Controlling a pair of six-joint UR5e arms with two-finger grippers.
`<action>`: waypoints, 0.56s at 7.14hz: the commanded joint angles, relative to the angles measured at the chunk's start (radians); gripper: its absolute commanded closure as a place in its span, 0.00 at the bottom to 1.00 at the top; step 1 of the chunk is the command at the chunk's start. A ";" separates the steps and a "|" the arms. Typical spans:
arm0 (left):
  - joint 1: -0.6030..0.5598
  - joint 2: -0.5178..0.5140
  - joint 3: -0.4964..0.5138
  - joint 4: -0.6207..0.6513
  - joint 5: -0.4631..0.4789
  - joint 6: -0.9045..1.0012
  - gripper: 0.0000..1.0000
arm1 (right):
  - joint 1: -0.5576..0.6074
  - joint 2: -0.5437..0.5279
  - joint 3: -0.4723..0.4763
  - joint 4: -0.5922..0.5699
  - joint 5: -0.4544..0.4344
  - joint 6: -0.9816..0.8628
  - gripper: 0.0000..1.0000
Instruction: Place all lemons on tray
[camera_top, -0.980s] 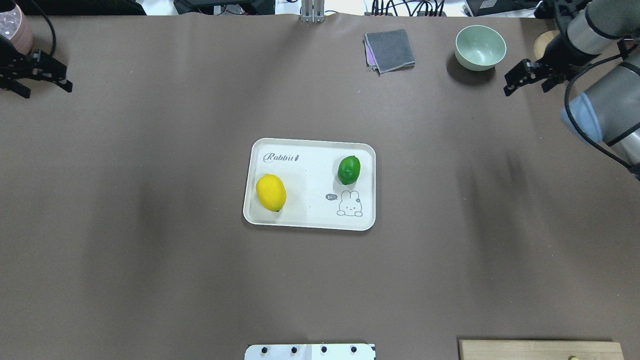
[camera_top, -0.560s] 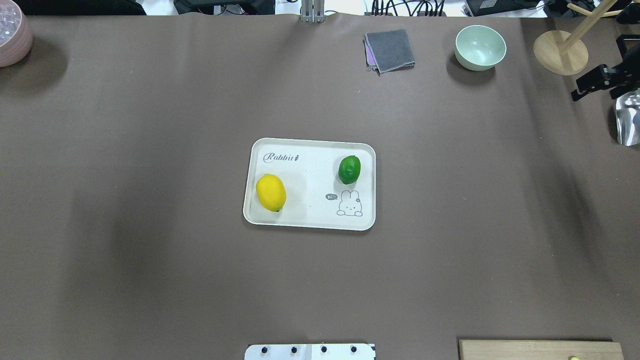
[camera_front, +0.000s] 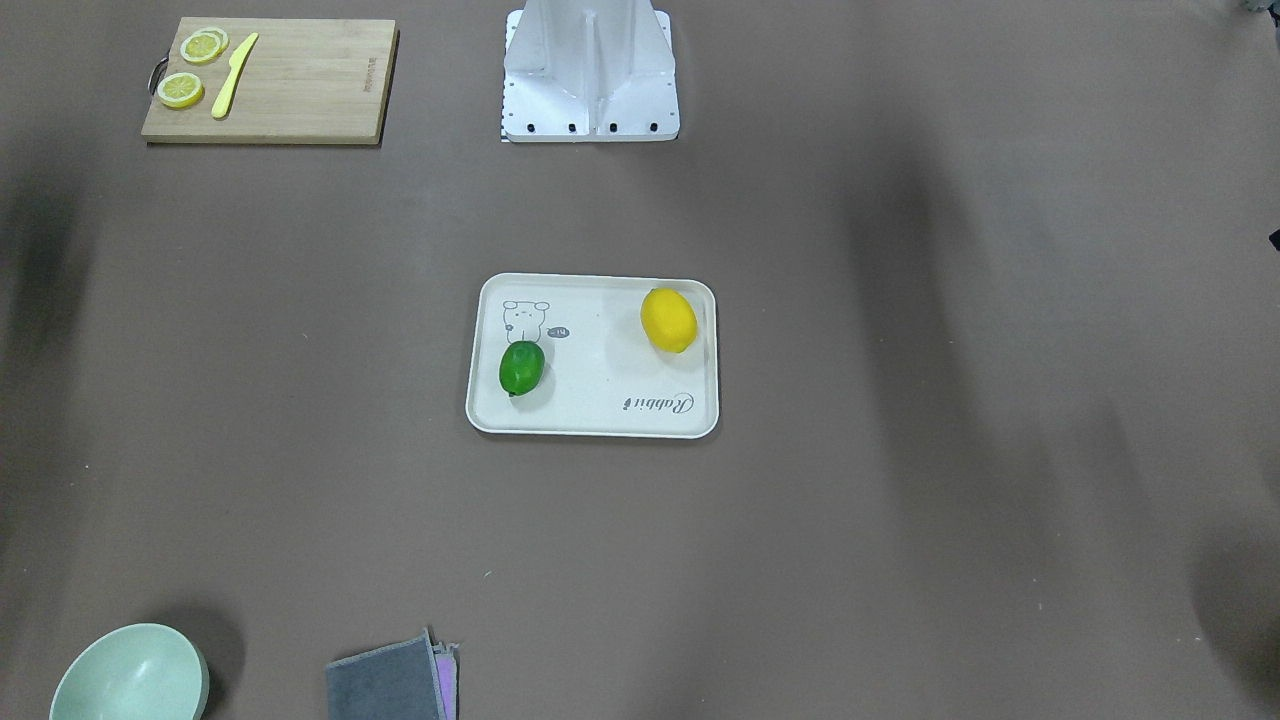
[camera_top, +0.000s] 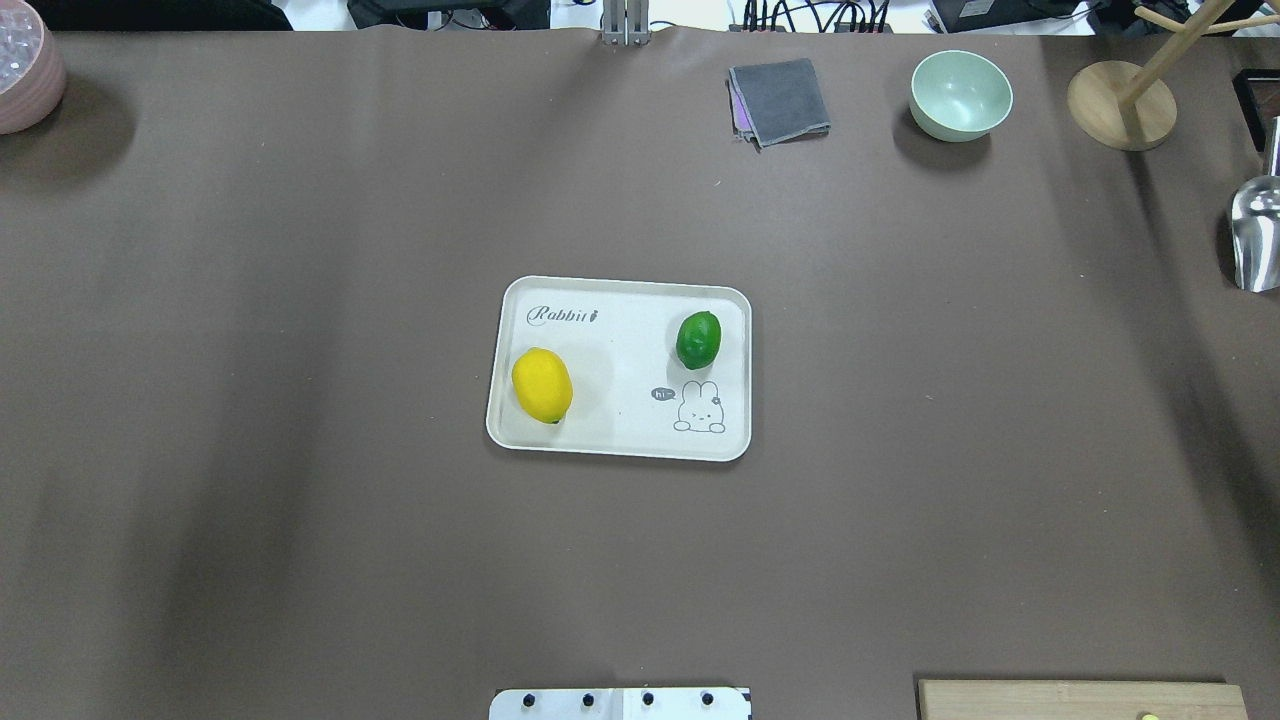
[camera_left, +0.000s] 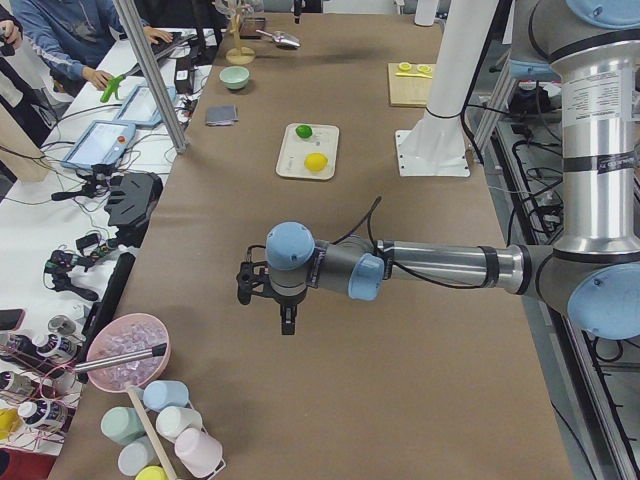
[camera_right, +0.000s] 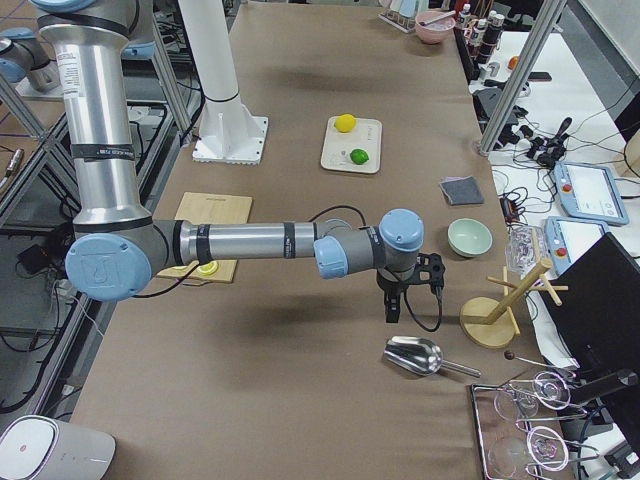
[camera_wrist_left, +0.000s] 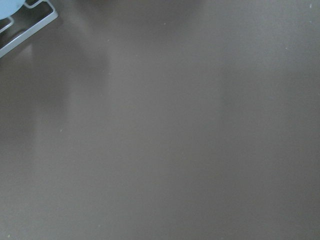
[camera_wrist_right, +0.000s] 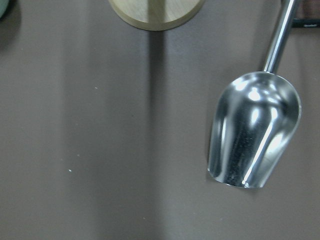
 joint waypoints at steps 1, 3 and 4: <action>-0.082 0.017 0.036 0.010 -0.004 0.004 0.02 | 0.073 -0.033 0.001 -0.050 -0.002 -0.071 0.00; -0.082 -0.061 0.157 0.010 -0.006 0.062 0.02 | 0.097 -0.042 0.013 -0.071 -0.003 -0.073 0.00; -0.067 -0.089 0.170 0.023 -0.001 0.058 0.02 | 0.100 -0.051 0.021 -0.079 -0.005 -0.073 0.00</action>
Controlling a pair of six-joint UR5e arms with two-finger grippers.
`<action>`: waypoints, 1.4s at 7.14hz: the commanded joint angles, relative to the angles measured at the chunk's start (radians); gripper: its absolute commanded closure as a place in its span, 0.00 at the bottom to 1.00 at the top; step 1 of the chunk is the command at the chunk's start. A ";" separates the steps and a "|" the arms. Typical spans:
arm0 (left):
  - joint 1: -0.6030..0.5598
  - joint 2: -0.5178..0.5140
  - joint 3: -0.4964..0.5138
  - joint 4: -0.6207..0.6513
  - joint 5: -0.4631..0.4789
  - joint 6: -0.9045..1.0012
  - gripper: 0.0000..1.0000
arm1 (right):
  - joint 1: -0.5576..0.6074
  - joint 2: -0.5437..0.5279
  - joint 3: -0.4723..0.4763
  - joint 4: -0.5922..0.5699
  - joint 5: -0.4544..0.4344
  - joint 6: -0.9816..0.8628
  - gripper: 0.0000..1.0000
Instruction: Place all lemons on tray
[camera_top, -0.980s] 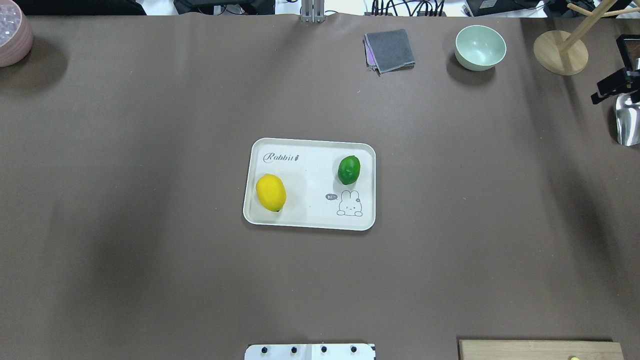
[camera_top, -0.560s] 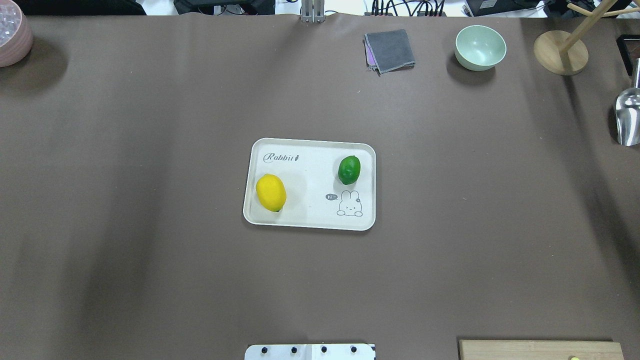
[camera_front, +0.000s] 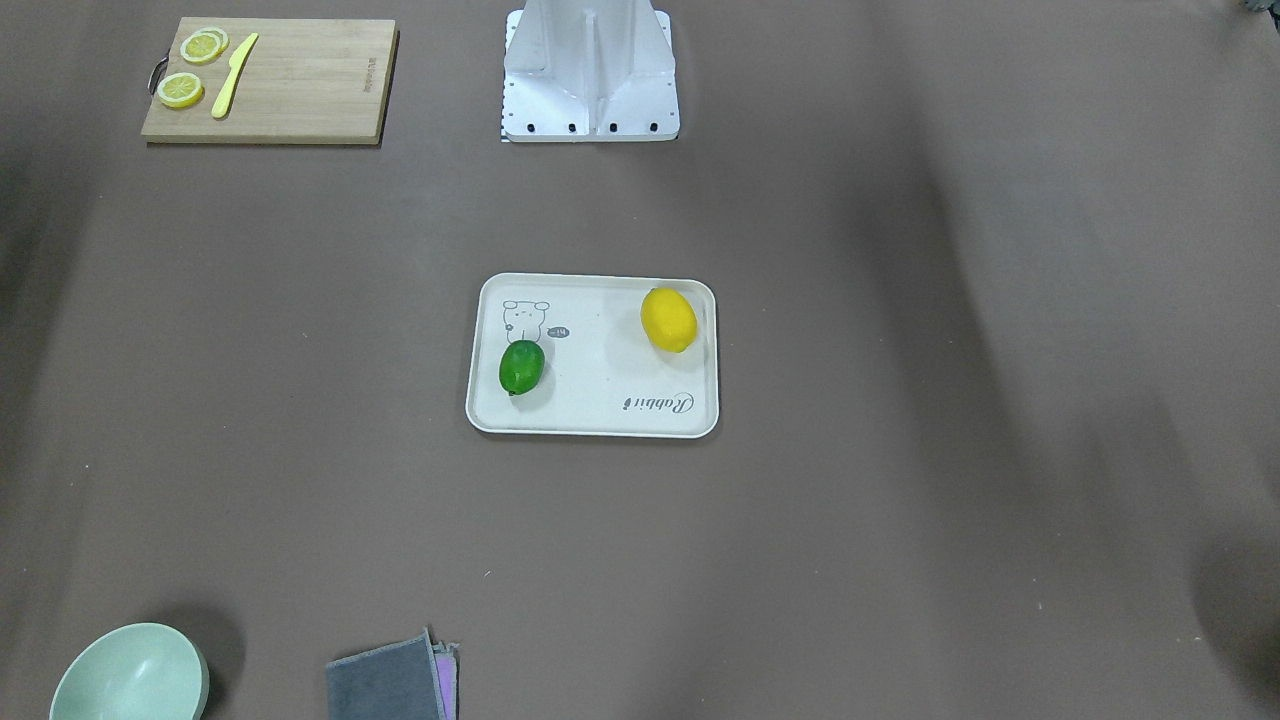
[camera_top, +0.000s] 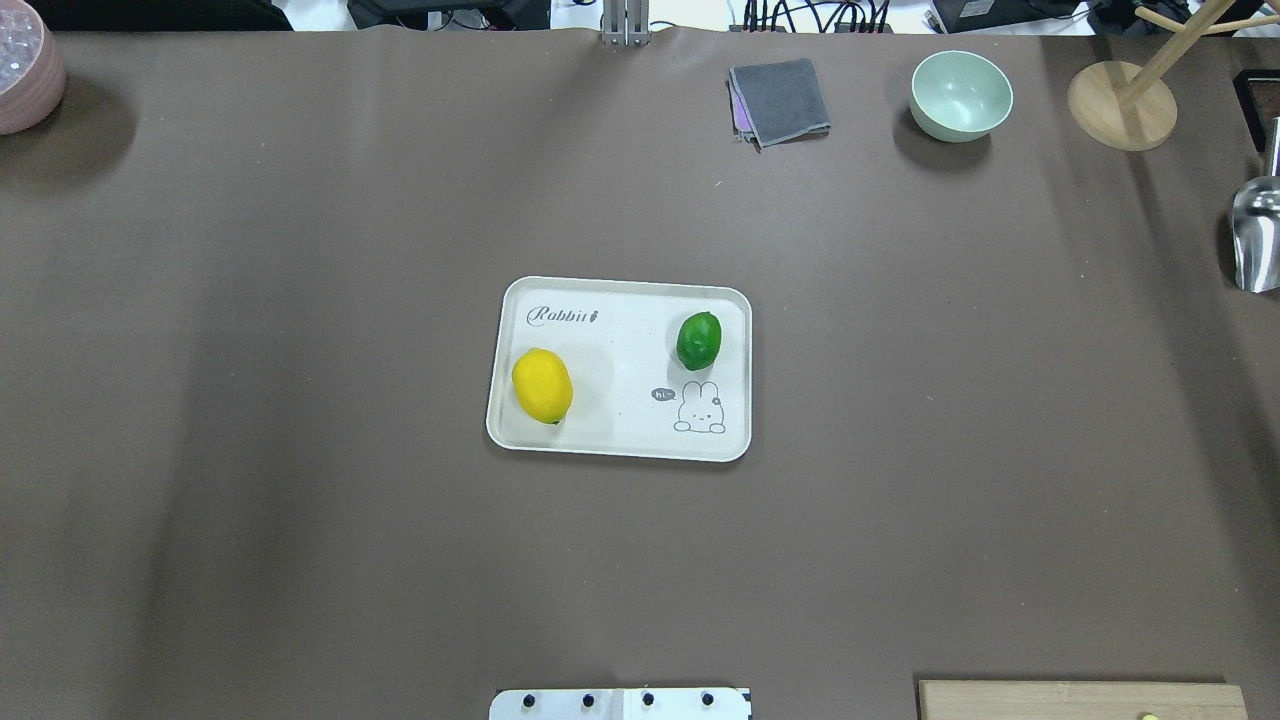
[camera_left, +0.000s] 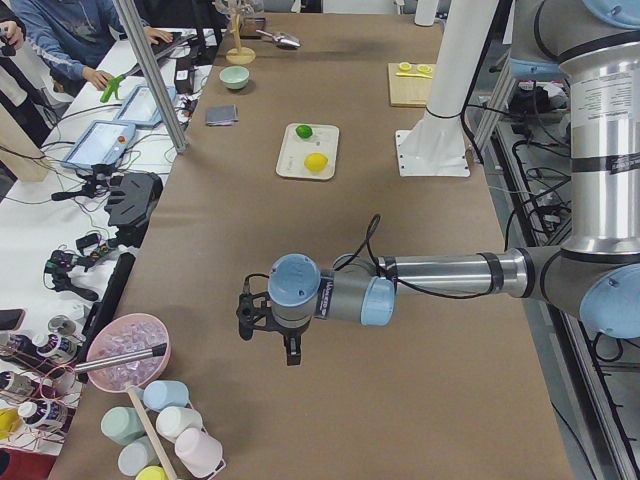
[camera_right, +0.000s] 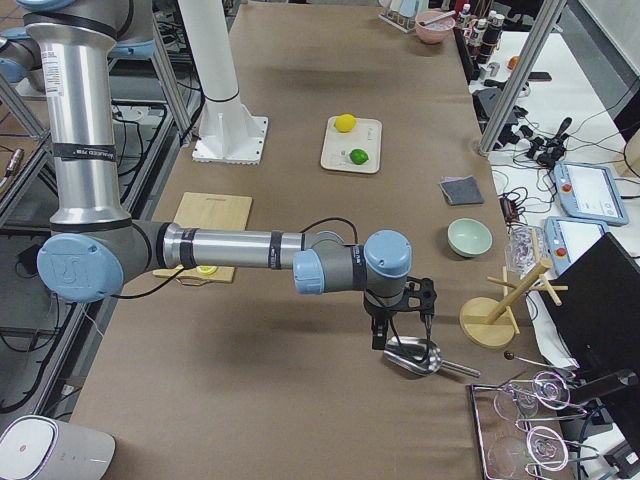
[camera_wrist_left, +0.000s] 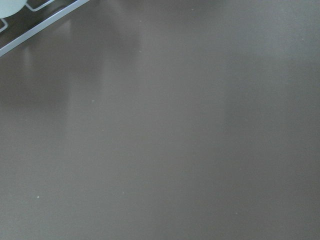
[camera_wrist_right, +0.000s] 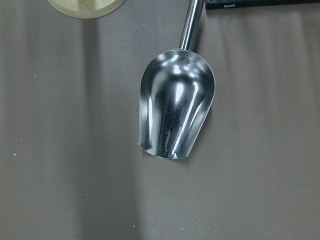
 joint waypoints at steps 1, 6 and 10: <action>0.009 -0.060 0.037 0.020 0.002 0.010 0.02 | 0.010 -0.019 0.031 -0.026 -0.003 -0.001 0.00; -0.003 -0.072 0.083 0.039 -0.002 0.013 0.02 | 0.002 -0.055 0.138 -0.139 -0.020 0.000 0.01; -0.034 -0.072 0.082 0.129 -0.002 0.099 0.02 | 0.002 -0.111 0.195 -0.142 -0.022 0.000 0.01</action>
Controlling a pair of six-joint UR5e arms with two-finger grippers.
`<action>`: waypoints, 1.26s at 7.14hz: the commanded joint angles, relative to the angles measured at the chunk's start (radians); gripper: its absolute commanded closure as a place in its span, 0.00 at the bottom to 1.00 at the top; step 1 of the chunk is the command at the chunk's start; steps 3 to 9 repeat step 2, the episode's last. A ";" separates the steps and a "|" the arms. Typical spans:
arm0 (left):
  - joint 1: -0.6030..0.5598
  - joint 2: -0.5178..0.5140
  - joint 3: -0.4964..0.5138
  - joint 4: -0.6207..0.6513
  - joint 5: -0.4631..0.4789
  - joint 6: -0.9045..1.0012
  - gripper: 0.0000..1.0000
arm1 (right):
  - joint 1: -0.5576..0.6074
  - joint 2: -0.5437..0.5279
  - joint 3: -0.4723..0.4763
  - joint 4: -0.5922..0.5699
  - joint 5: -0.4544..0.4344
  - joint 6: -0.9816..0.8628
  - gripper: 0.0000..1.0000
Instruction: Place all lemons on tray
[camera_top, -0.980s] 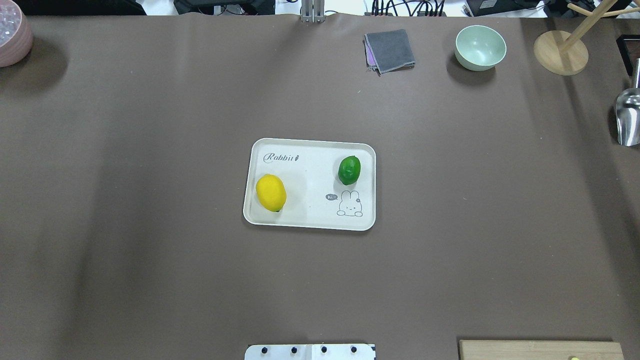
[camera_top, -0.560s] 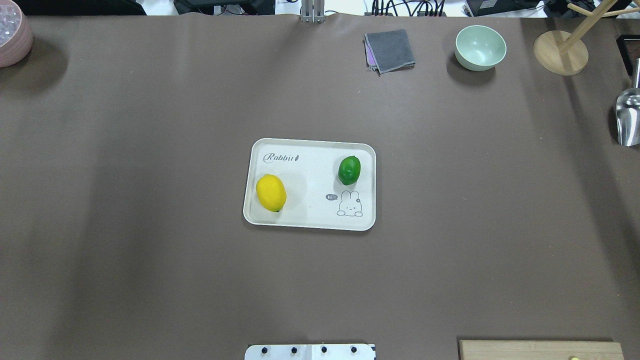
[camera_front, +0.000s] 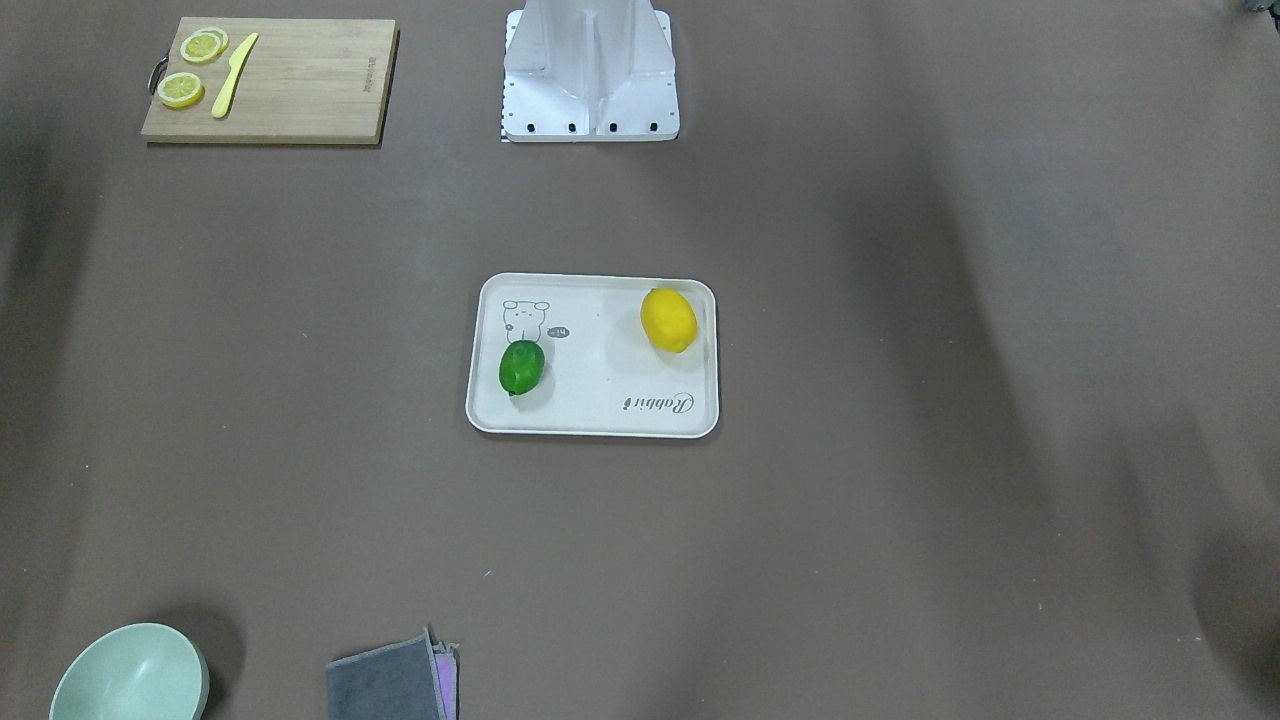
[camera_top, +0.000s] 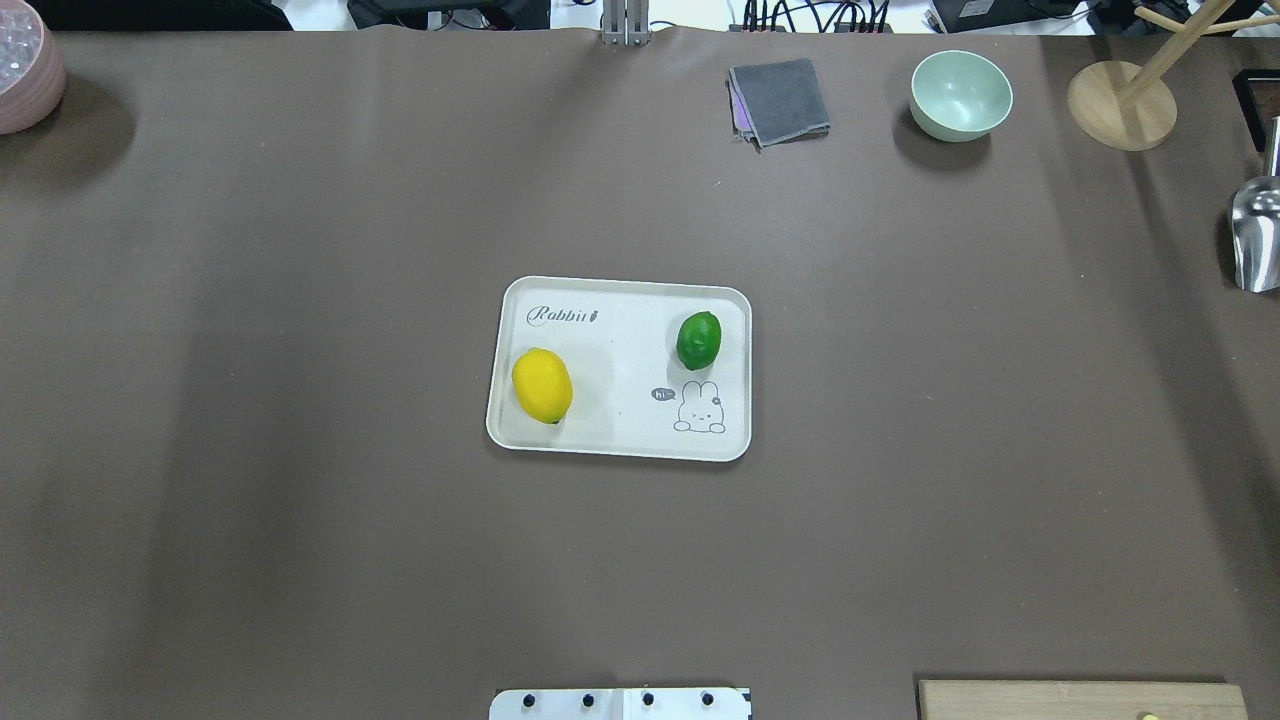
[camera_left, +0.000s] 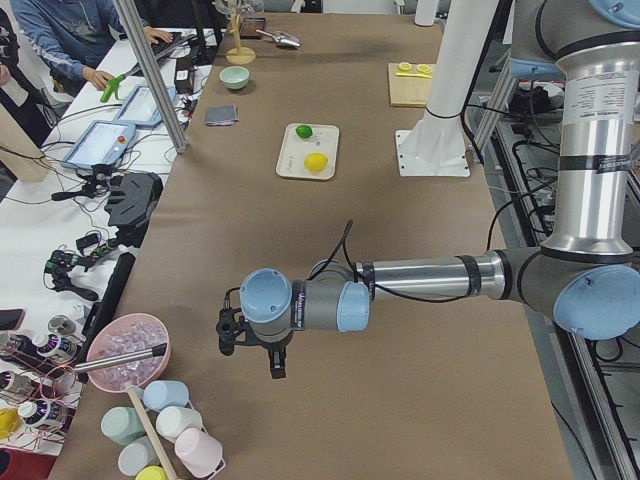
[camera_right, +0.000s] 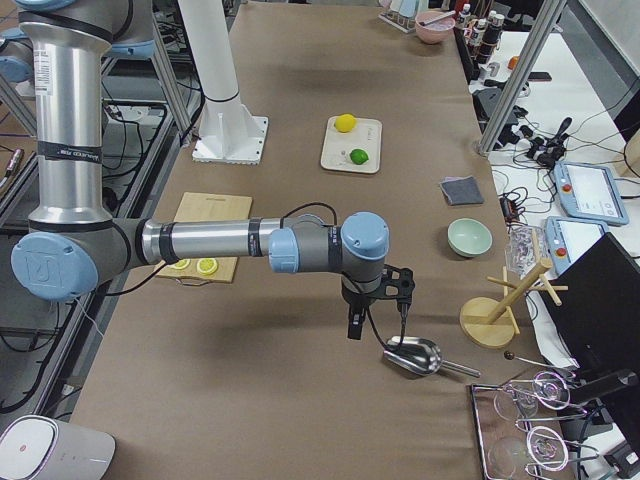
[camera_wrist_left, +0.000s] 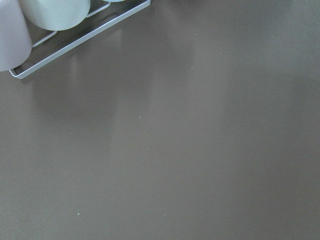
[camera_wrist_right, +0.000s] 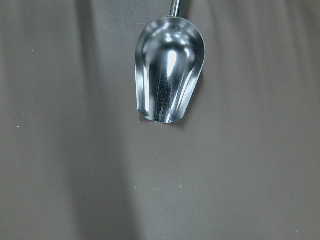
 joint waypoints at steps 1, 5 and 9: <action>-0.004 -0.001 -0.003 0.020 0.000 0.013 0.02 | 0.000 -0.013 0.014 -0.003 0.003 0.000 0.01; -0.003 -0.001 -0.003 0.020 0.000 0.013 0.02 | 0.000 -0.013 0.016 -0.003 0.011 0.000 0.01; -0.003 -0.001 -0.003 0.020 0.000 0.013 0.02 | 0.000 -0.013 0.016 -0.003 0.011 0.000 0.01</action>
